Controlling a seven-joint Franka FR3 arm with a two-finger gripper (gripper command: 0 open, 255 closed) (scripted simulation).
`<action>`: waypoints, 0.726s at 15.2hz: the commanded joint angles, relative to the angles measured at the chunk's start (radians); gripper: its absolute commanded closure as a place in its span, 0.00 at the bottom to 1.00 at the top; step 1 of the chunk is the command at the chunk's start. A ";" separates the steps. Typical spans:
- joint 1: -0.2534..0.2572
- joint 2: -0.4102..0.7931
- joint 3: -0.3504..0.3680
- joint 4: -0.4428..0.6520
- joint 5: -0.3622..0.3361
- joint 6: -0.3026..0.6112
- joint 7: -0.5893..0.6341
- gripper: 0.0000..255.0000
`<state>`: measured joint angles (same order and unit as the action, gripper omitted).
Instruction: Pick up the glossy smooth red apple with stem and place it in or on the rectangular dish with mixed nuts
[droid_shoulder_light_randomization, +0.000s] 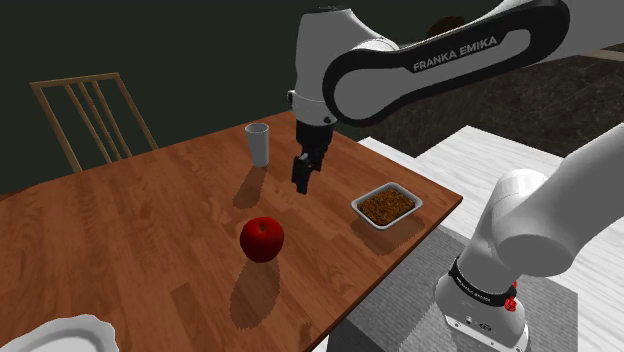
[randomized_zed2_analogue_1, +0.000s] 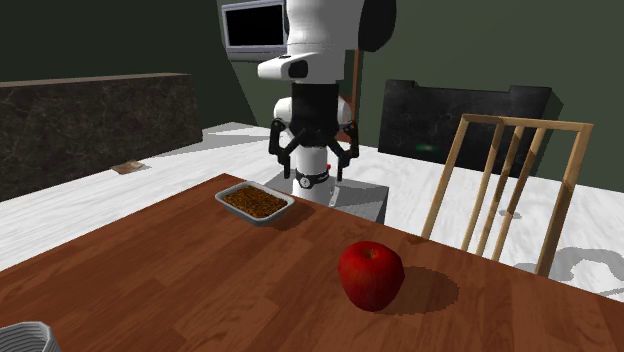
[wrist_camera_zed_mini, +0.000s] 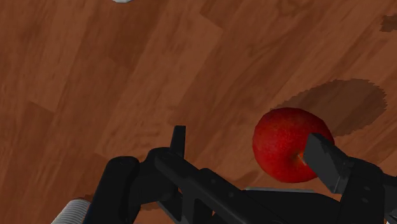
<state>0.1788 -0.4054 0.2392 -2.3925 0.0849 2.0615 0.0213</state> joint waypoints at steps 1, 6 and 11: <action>0.016 0.049 0.021 0.023 0.007 0.041 0.002 0.00; 0.052 0.180 0.079 0.088 0.007 0.140 0.018 0.00; 0.070 0.270 0.113 0.120 -0.010 0.216 0.034 0.00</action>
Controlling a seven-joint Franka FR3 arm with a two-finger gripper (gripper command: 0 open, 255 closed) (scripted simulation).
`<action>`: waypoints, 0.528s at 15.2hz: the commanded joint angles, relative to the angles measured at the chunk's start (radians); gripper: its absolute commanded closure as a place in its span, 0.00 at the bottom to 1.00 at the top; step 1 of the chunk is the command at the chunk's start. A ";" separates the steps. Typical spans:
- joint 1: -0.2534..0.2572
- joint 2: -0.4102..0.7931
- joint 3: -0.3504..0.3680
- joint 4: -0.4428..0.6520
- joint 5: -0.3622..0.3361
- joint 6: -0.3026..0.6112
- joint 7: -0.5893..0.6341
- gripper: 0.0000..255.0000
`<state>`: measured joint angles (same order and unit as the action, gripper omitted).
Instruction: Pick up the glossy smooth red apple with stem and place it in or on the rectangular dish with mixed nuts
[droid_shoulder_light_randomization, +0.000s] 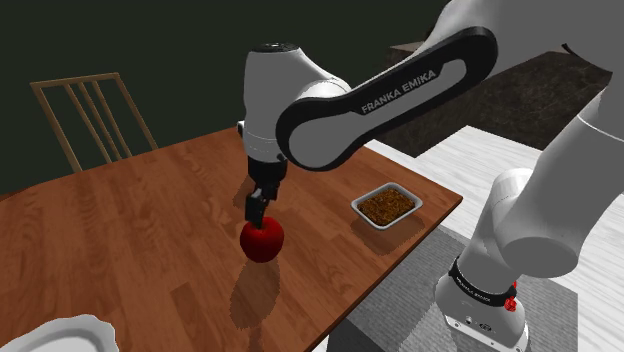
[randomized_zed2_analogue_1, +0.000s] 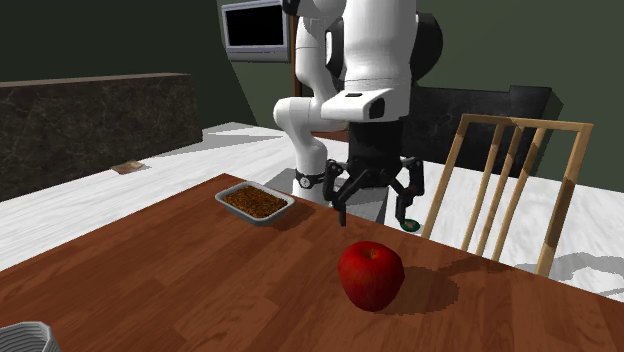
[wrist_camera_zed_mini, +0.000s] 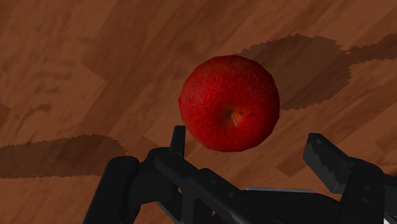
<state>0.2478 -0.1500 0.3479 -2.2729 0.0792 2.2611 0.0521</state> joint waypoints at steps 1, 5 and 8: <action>0.001 0.023 0.005 -0.005 -0.007 0.030 0.006 0.00; 0.000 0.059 0.010 -0.024 -0.021 0.083 0.016 0.00; 0.000 0.065 0.010 -0.027 -0.023 0.091 0.018 0.00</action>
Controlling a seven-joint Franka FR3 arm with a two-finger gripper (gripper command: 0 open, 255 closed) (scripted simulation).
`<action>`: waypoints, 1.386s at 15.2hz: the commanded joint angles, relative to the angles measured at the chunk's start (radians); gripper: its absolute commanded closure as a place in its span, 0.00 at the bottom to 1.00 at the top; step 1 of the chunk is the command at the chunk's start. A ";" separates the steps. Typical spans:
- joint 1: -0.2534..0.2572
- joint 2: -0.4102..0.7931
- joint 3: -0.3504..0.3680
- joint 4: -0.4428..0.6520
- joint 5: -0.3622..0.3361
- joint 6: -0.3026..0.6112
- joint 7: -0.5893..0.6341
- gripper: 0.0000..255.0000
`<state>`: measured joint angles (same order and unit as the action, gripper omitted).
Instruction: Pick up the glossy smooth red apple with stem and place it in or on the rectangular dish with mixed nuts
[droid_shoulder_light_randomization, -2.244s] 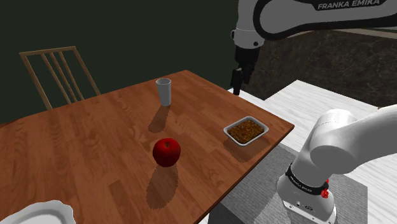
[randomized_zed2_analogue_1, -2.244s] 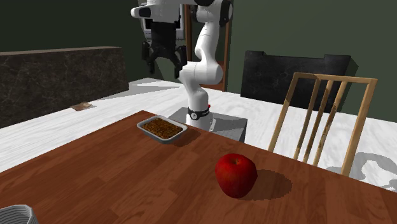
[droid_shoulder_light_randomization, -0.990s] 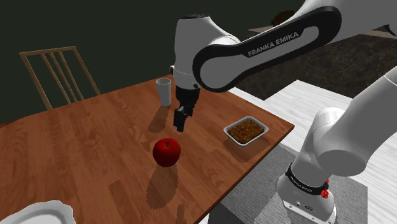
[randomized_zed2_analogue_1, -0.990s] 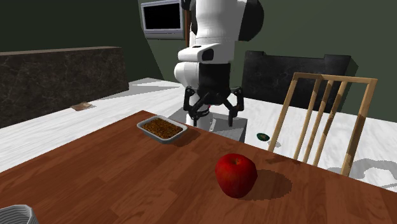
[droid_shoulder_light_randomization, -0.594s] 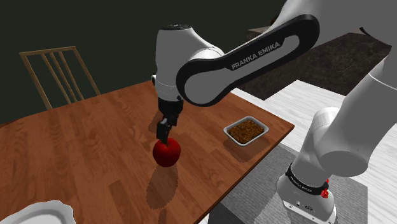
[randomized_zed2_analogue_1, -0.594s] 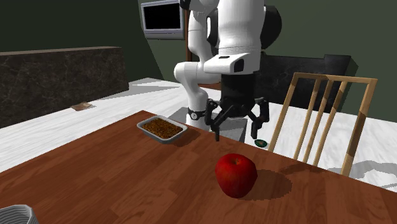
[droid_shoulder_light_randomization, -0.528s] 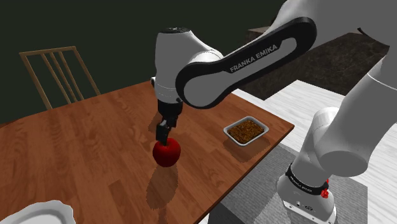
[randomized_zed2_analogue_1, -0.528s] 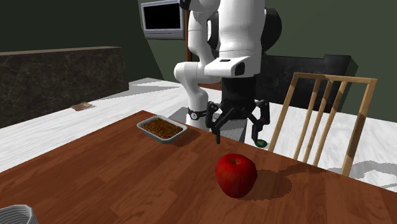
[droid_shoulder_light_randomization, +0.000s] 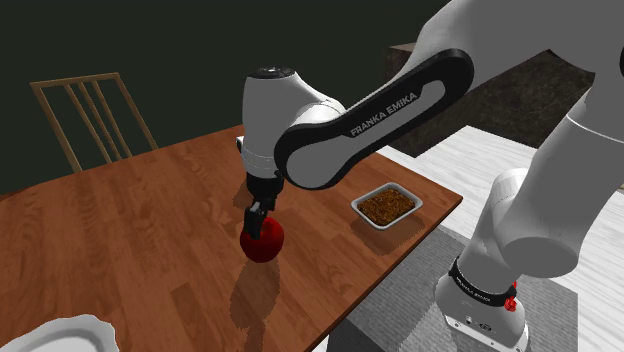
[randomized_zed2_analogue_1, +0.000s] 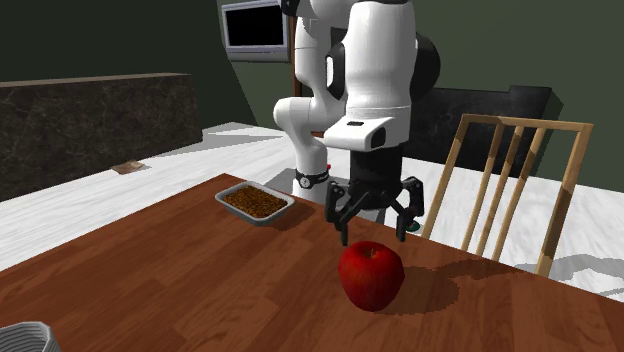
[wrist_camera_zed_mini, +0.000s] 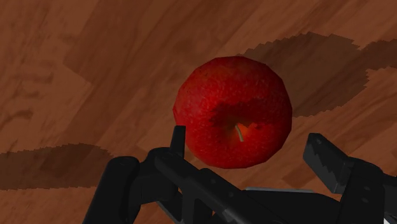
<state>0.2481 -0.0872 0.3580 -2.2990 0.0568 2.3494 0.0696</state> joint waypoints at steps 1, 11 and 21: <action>0.000 0.002 0.000 -0.001 -0.001 0.003 0.001 0.00; 0.000 0.002 0.000 -0.001 -0.001 0.003 0.001 1.00; 0.000 -0.039 -0.005 0.043 0.014 -0.080 -0.010 1.00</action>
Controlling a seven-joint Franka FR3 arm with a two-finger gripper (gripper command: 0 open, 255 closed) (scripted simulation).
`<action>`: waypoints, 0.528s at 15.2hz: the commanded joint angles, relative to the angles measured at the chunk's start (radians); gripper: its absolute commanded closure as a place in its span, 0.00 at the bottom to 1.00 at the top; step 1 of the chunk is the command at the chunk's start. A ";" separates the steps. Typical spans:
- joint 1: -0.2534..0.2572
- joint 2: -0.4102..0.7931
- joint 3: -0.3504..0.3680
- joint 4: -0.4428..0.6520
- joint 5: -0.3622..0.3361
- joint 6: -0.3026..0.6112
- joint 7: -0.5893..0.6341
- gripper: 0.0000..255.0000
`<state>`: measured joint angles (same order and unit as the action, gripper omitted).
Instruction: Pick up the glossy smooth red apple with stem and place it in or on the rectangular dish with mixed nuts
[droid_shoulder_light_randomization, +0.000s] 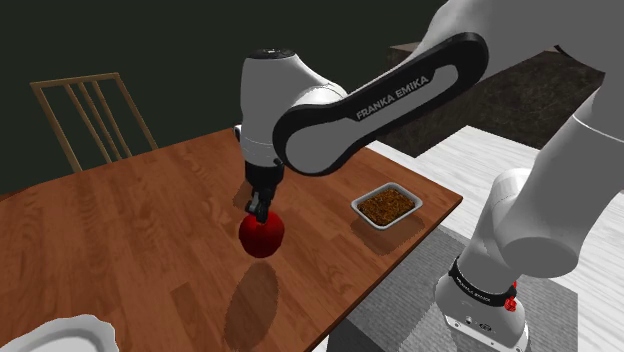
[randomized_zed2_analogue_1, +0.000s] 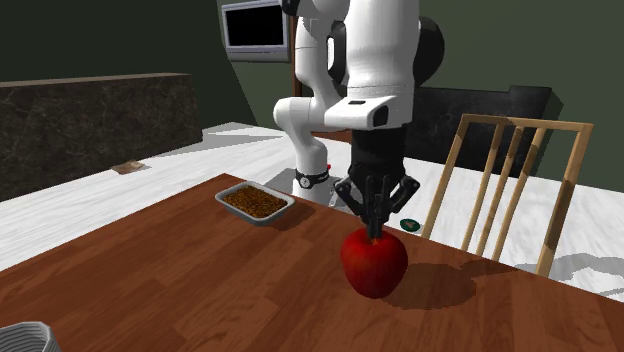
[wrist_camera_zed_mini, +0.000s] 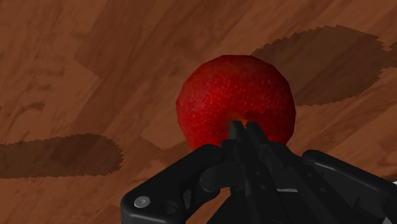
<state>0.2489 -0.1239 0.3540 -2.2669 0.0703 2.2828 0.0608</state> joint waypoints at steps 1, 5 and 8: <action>-0.001 -0.008 -0.002 0.019 0.002 -0.027 -0.002 1.00; -0.001 -0.030 -0.006 0.053 0.008 -0.082 -0.007 1.00; -0.001 -0.044 -0.009 0.081 0.012 -0.123 -0.009 1.00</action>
<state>0.2475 -0.1660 0.3449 -2.2003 0.0823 2.1757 0.0492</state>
